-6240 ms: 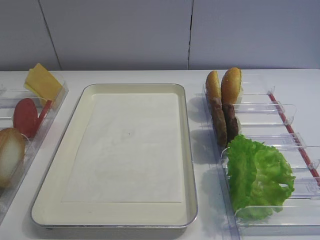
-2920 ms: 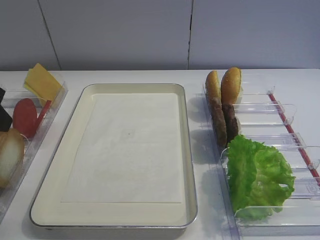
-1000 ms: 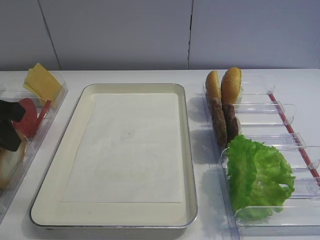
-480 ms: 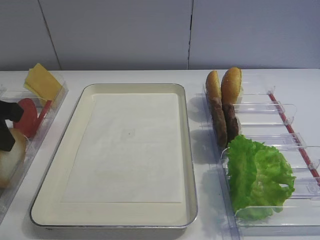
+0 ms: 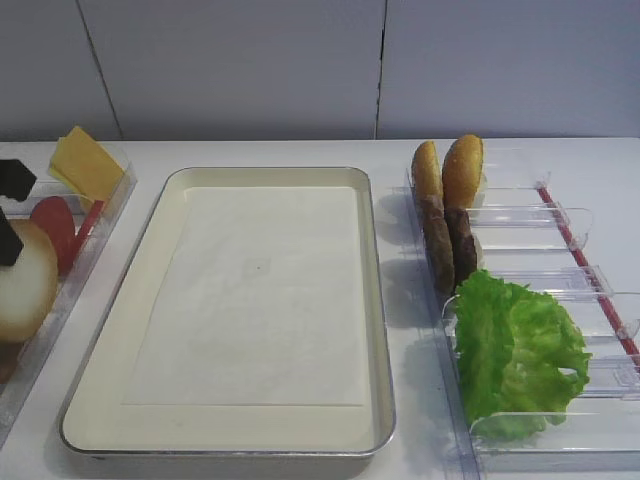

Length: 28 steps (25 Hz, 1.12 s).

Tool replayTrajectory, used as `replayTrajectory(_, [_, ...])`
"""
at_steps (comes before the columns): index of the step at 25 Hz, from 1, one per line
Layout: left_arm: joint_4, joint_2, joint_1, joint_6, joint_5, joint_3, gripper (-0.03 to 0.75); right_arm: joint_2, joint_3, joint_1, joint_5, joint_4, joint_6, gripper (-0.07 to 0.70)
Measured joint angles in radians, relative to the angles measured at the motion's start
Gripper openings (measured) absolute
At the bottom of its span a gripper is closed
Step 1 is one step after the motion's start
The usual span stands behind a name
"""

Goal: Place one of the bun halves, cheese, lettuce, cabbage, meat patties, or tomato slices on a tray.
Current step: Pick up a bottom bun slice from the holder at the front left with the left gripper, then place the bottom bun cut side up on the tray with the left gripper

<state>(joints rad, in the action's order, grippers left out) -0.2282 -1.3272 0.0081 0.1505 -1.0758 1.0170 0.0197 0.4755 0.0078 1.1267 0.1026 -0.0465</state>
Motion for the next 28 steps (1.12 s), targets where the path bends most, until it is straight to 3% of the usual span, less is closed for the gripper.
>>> replayTrajectory(7, [-0.057, 0.074, -0.001, -0.001, 0.0, 0.01, 0.148, 0.0, 0.0, 0.0, 0.0, 0.0, 0.0, 0.544])
replayTrajectory(16, [-0.361, 0.08, -0.001, 0.139, 0.032, 0.01, 0.146, 0.0, 0.0, 0.0, 0.0, 0.0, 0.002, 0.544])
replayTrajectory(22, [-0.472, 0.075, -0.01, 0.199, 0.041, 0.01, 0.146, 0.0, 0.0, 0.0, 0.0, 0.0, 0.002, 0.544])
replayTrajectory(28, [-0.578, 0.071, -0.083, 0.262, 0.128, -0.1, 0.146, 0.0, 0.0, 0.0, 0.0, 0.0, 0.002, 0.544])
